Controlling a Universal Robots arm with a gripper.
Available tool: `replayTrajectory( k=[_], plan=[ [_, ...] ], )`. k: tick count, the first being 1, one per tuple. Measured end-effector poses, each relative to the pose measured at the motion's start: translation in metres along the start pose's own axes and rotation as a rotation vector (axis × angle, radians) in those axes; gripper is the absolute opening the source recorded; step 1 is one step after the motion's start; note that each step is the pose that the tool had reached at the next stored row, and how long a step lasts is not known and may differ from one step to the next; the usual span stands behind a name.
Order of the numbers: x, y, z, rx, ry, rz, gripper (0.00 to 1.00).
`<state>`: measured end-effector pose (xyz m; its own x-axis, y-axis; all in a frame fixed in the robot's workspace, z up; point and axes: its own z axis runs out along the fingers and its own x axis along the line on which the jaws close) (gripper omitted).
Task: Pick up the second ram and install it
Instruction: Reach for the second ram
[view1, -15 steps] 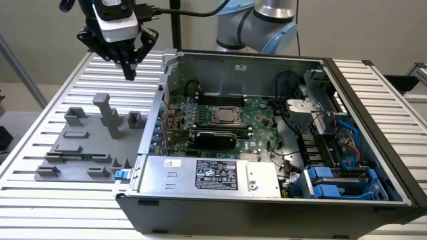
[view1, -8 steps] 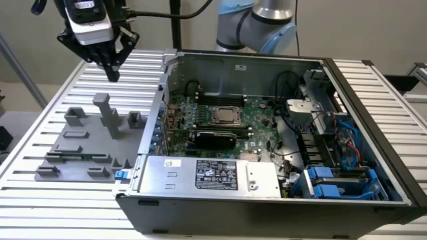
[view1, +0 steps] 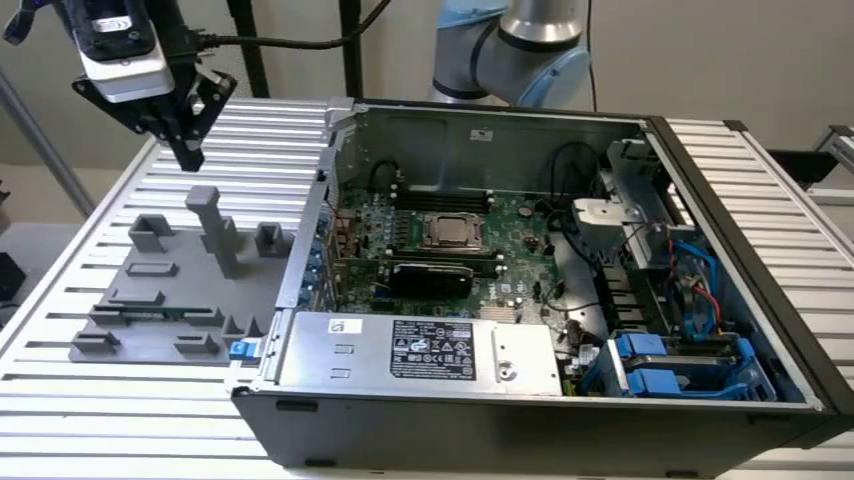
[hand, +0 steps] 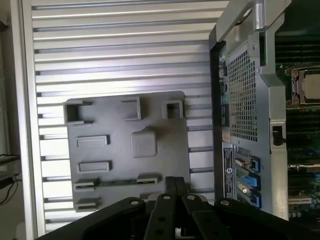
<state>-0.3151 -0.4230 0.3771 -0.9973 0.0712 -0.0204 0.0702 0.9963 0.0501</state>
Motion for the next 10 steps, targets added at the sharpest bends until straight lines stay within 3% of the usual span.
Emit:
replayTrajectory(
  k=[10],
  plan=[
    [0.046,-0.0052,0.0125,0.0001,0.0000,0.000,0.00]
  ],
)
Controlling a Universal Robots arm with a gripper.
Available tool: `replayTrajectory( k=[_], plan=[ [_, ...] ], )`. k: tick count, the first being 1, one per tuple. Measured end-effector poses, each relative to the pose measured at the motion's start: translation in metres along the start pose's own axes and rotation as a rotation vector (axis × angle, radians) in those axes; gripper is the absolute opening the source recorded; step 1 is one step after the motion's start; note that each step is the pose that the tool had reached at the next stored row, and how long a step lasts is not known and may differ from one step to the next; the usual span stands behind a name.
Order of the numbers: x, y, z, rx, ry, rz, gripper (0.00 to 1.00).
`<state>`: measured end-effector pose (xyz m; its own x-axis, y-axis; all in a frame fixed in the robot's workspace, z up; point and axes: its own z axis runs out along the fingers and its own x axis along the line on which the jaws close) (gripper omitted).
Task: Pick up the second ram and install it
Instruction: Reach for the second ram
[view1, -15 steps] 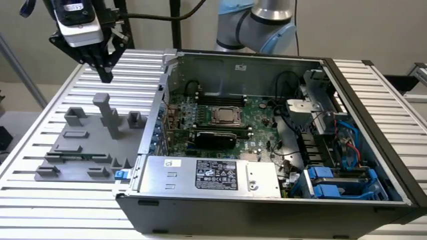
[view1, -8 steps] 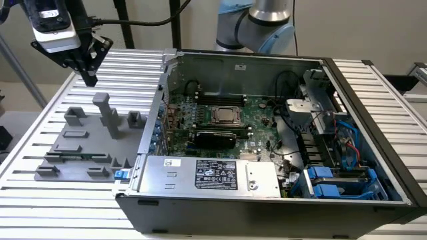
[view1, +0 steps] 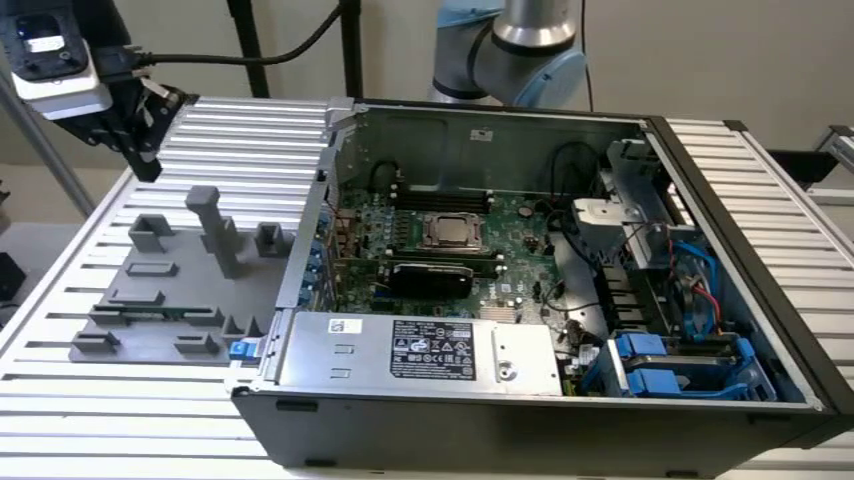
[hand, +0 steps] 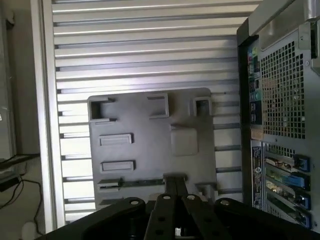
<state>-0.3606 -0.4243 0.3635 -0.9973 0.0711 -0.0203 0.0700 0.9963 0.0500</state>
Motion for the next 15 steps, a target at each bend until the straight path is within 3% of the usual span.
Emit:
replayTrajectory(
  k=[5,11,15],
  plan=[
    [0.016,-0.0051,0.0051,0.0000,0.0018,0.000,0.00],
    [0.020,-0.0171,0.0088,0.0008,0.0115,0.001,0.00],
    [0.020,-0.0270,0.0109,0.0010,0.0141,0.000,0.00]
  ],
)
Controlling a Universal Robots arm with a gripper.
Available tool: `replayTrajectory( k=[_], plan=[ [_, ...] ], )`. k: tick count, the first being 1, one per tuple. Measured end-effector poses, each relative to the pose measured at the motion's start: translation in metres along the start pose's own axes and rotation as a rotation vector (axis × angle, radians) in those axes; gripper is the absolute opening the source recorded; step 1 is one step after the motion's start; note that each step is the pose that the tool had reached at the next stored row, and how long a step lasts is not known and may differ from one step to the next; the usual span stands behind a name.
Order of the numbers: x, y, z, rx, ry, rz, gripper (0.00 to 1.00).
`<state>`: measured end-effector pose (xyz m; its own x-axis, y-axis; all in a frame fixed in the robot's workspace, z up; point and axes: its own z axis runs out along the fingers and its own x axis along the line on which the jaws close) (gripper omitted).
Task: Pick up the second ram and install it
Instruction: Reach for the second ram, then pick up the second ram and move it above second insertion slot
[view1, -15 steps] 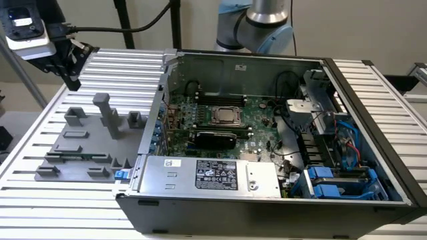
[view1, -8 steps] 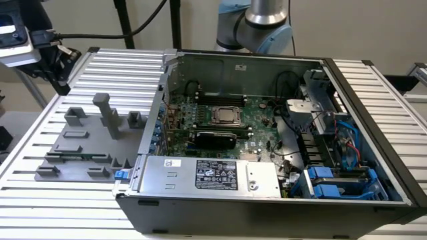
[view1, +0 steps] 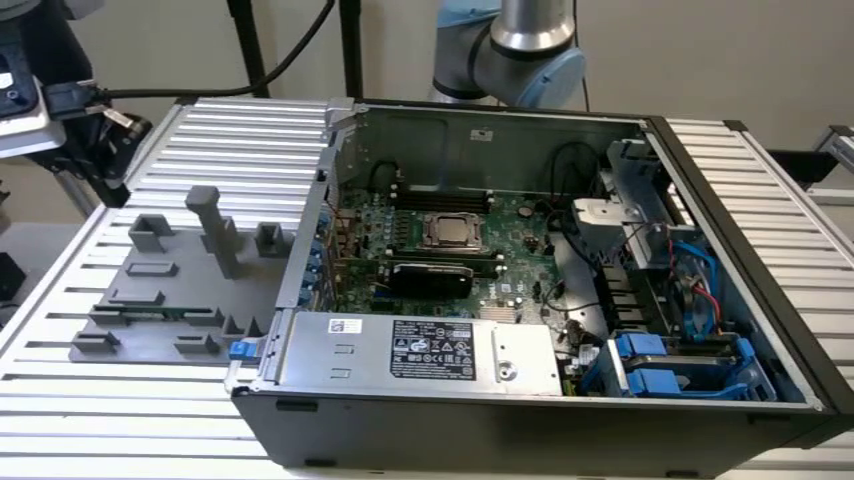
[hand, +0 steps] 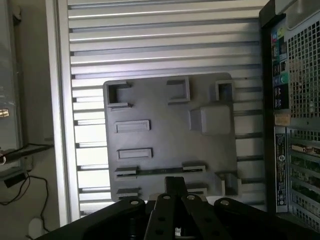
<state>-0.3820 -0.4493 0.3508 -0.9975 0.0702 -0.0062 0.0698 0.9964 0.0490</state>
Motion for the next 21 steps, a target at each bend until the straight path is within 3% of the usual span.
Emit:
replayTrajectory(
  k=[7,9,21],
  plan=[
    [-0.0002,-0.0048,0.0072,0.0012,0.0021,-0.014,0.00],
    [-0.0002,-0.0049,0.0074,0.0050,0.0020,-0.016,0.00],
    [-0.0002,-0.0049,0.0074,0.0050,0.0019,-0.016,0.00]
  ],
)
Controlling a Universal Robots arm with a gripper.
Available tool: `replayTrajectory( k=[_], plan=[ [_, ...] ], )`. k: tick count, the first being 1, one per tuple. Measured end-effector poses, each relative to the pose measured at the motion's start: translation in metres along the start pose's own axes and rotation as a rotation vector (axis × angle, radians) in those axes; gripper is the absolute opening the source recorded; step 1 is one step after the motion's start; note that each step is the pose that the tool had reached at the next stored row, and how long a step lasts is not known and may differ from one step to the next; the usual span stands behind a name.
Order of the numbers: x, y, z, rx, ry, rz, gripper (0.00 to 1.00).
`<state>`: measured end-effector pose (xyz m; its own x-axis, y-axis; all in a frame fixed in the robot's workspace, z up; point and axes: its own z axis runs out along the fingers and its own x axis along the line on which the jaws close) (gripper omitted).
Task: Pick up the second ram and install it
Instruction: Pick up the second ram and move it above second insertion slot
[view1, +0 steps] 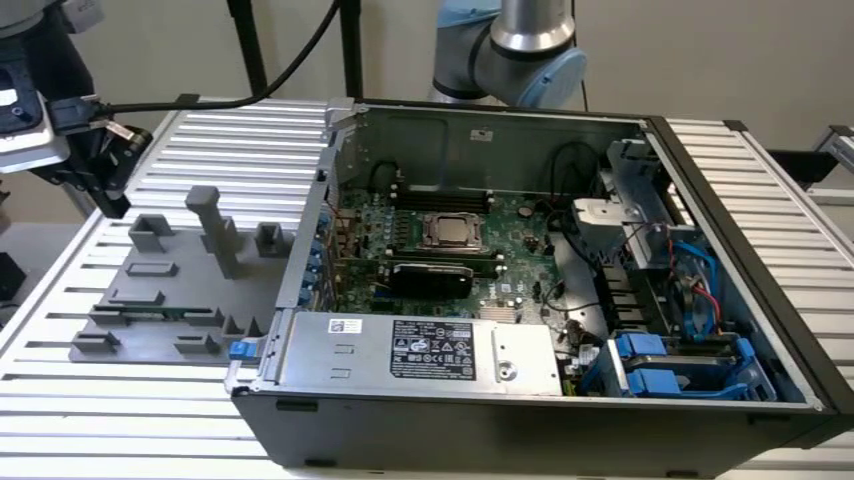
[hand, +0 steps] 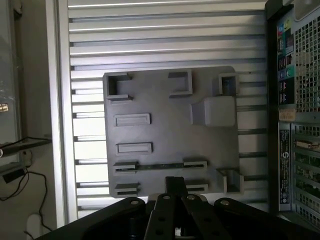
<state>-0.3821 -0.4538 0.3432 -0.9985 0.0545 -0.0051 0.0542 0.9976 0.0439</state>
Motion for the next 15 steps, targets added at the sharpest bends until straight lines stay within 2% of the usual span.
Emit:
replayTrajectory(
  k=[4,15],
  plan=[
    [0.0000,0.0000,0.0007,-0.0001,0.0005,-0.018,0.00],
    [0.0001,-0.0004,0.0083,-0.0009,0.0095,-0.219,0.00]
  ],
)
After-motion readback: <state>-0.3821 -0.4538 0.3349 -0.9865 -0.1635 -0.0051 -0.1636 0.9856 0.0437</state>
